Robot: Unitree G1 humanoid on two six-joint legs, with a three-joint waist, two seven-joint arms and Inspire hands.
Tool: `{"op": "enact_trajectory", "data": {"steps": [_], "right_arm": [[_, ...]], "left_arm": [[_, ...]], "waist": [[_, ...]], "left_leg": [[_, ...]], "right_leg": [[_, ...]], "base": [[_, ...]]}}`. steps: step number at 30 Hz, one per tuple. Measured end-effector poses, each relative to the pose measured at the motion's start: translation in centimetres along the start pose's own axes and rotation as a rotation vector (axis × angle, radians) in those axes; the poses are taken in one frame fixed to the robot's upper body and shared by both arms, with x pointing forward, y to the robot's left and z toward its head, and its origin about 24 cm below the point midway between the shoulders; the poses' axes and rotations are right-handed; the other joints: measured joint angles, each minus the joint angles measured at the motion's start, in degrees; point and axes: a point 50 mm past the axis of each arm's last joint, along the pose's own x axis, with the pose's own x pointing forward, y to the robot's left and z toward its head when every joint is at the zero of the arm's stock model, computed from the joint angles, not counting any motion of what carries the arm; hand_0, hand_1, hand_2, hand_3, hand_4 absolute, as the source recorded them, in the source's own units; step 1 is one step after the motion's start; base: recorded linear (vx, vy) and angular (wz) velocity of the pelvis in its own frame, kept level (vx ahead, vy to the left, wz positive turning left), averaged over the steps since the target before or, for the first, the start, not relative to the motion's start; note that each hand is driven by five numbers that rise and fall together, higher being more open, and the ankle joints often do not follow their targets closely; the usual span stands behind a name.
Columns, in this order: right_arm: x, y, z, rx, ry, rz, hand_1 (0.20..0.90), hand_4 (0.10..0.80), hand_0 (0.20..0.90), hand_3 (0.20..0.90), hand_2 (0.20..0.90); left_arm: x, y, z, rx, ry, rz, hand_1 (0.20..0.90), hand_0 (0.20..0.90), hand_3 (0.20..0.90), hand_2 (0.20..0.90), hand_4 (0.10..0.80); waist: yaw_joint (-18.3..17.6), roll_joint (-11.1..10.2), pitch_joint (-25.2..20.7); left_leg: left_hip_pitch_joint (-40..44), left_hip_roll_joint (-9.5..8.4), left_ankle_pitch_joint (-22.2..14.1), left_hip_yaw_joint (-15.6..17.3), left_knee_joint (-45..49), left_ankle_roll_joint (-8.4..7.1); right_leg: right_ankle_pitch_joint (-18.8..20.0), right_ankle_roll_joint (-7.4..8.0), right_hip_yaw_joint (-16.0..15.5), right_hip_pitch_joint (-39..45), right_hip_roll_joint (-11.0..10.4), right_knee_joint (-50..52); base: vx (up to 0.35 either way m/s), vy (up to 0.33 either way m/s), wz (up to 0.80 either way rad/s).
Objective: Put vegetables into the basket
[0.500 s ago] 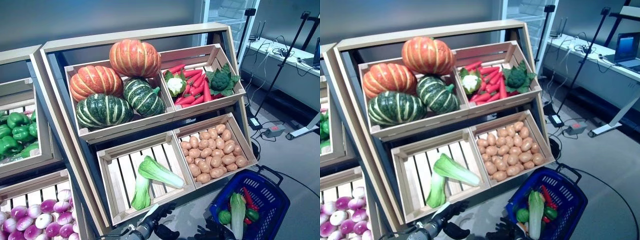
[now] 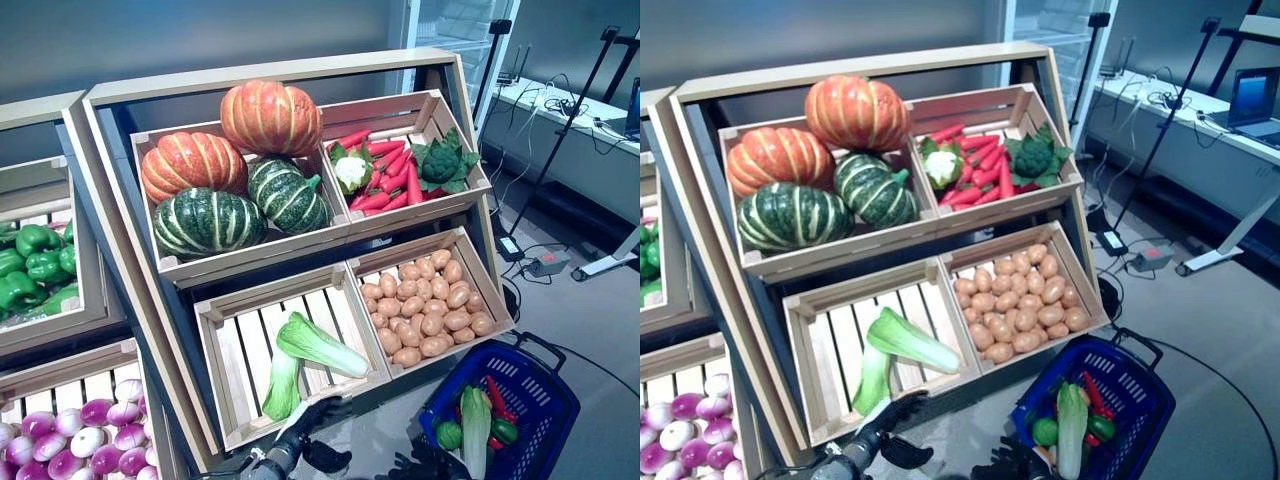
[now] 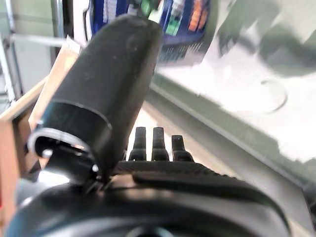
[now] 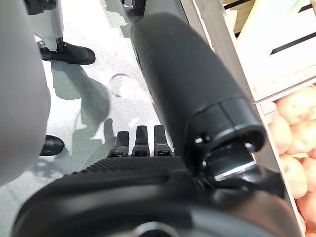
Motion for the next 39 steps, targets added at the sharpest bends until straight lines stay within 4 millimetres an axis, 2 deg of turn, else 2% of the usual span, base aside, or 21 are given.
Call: {"op": "enact_trajectory", "data": {"steps": [3,7,12,15,19,22,23,26,28,31,33,34,35,37,39], "right_arm": [[0.0,-0.2,-0.1,-0.001,0.009,-0.005,0.900,0.800,0.900,0.900,0.900],[-0.2,-1.1,-0.1,-0.004,0.015,-0.048,0.900,0.800,0.900,0.900,0.900],[-0.6,-2.7,-0.5,0.030,0.015,-0.098,0.900,0.800,0.900,0.900,0.900],[-0.8,-3.2,-0.8,0.032,0.014,-0.112,0.900,0.800,0.900,0.900,0.900],[-0.9,-3.6,-0.9,0.025,0.013,-0.120,0.900,0.800,0.900,0.900,0.900],[-0.4,-4.2,1.9,-0.005,-0.050,-0.121,0.900,0.800,0.900,0.900,0.900],[-0.2,-4.5,3.8,-0.021,-0.091,-0.126,0.900,0.800,0.900,0.900,0.900],[0.2,-4.6,10.3,-0.014,-0.245,-0.125,0.900,0.800,0.900,0.900,0.900],[0.0,-4.2,14.4,-0.028,-0.355,-0.113,0.900,0.800,0.900,0.900,0.900],[-0.5,-3.9,17.6,-0.006,-0.458,-0.104,0.900,0.800,0.900,0.900,0.900],[-0.8,-4.0,18.5,-0.013,-0.496,-0.104,0.900,0.800,0.900,0.900,0.900],[-0.9,-4.2,18.5,-0.015,-0.499,-0.111,0.900,0.800,0.900,0.900,0.900],[-1.1,-4.6,18.8,-0.004,-0.510,-0.118,0.900,0.800,0.900,0.900,0.900],[-1.4,-5.0,19.5,0.023,-0.535,-0.129,0.900,0.800,0.900,0.900,0.900],[-1.5,-5.5,19.4,0.023,-0.532,-0.149,0.900,0.800,0.900,0.900,0.900]], "left_arm": [[0.2,2.1,1.9,0.089,-0.127,0.089,0.900,0.900,0.900,0.900,0.800],[0.0,5.2,5.9,0.441,-0.387,0.235,0.900,0.900,0.900,0.900,0.800],[0.2,8.7,10.7,0.747,-0.607,0.371,0.900,0.900,0.900,0.900,0.800],[0.6,10.0,11.8,0.869,-0.627,0.422,0.900,0.900,0.900,0.900,0.800],[1.0,10.7,11.0,0.970,-0.567,0.430,0.900,0.900,0.900,0.900,0.800],[2.5,11.0,12.2,1.088,-0.576,0.408,0.900,0.900,0.900,0.900,0.800],[3.2,11.5,13.2,1.139,-0.589,0.410,0.900,0.900,0.900,0.900,0.800],[4.4,14.3,16.7,1.267,-0.601,0.476,0.900,0.900,0.900,0.900,0.800],[4.6,16.8,20.0,1.300,-0.608,0.579,0.900,0.900,0.900,0.900,0.800],[4.4,18.6,22.0,1.228,-0.590,0.684,0.900,0.900,0.900,0.900,0.800],[4.3,19.3,22.2,1.161,-0.570,0.728,0.900,0.900,0.900,0.900,0.800],[4.2,19.6,22.1,1.163,-0.559,0.736,0.900,0.900,0.900,0.900,0.800],[4.1,20.1,22.2,1.160,-0.548,0.755,0.900,0.900,0.900,0.900,0.800],[3.9,21.1,22.7,1.134,-0.521,0.801,0.900,0.900,0.900,0.900,0.800],[3.8,21.5,22.5,1.118,-0.498,0.817,0.900,0.900,0.900,0.900,0.800]], "waist": [[0.1,0.0,0.0],[0.2,0.6,0.5],[0.0,1.9,1.0],[-0.5,2.2,0.9],[-2.0,2.3,1.1],[-2.0,3.2,4.6],[-2.0,3.4,6.6],[-2.5,2.1,12.0],[-2.7,1.0,15.2],[-3.2,1.1,17.7],[-3.5,1.4,19.0],[-3.9,1.7,19.2],[-4.5,1.7,19.5],[-5.1,0.7,21.4],[-5.7,0.6,22.2]], "left_leg": [[0.0,0.00,0.0,0.0,0.0,0.01],[0.1,-0.05,0.1,-0.1,0.0,0.03],[0.3,-0.04,0.1,-0.2,0.0,0.03],[0.5,0.00,0.1,-0.2,0.0,0.03],[0.5,0.21,0.1,0.4,0.0,0.02],[-4.0,0.44,-0.1,0.8,4.0,0.17],[-6.8,0.33,-0.4,1.1,6.8,0.57],[-16.4,-0.79,-2.6,1.7,17.5,1.09],[-24.2,-1.18,-4.6,1.5,25.4,1.16],[-32.1,-0.96,-6.7,1.0,33.7,1.00],[-36.2,-0.59,-7.4,0.4,38.5,0.78],[-38.8,-0.64,-9.8,0.1,44.1,1.19],[-41.5,-1.25,-14.0,-0.3,49.3,1.88],[-44.0,-1.07,-14.5,-0.5,51.8,1.79],[-46.1,-0.78,-14.6,-0.5,53.5,1.71]], "right_leg": [[0.0,0.00,-0.1,0.0,0.0,0.0],[0.0,0.02,-0.1,0.1,0.0,0.0],[0.0,0.04,-0.1,0.4,-0.1,-0.1],[0.0,0.04,0.0,0.5,0.0,-0.2],[0.0,0.02,0.6,-0.4,-0.1,0.9],[-2.2,-0.03,1.6,-7.2,-0.6,8.8],[-3.5,-0.03,2.0,-11.0,-1.3,13.6],[-8.3,-0.41,3.0,-24.5,-4.3,31.0],[-11.5,-1.78,4.2,-32.8,-5.6,40.2],[-13.7,-2.82,5.6,-40.8,-6.1,49.3],[-14.6,-3.36,6.6,-45.1,-6.1,53.4],[-14.9,-3.77,6.5,-47.2,-5.9,55.5],[-15.7,-3.93,6.9,-49.9,-5.7,58.6],[-16.1,-3.94,7.9,-52.9,-5.3,61.7],[-16.1,-4.13,8.1,-54.7,-4.8,63.0]], "base": [[0.000,0.000,0.00],[0.036,0.024,0.01],[0.059,0.025,0.00],[0.091,0.036,-0.02],[-0.068,0.066,-0.11],[-0.275,0.127,-0.16],[-0.251,0.080,-0.13],[-0.388,0.058,-0.16],[-0.281,0.039,0.02],[-0.224,0.031,0.05],[-0.190,0.034,-0.04],[-0.153,0.049,-0.06],[-0.089,0.043,-0.07],[-0.044,0.031,-0.07],[0.001,0.016,-0.01]]}}
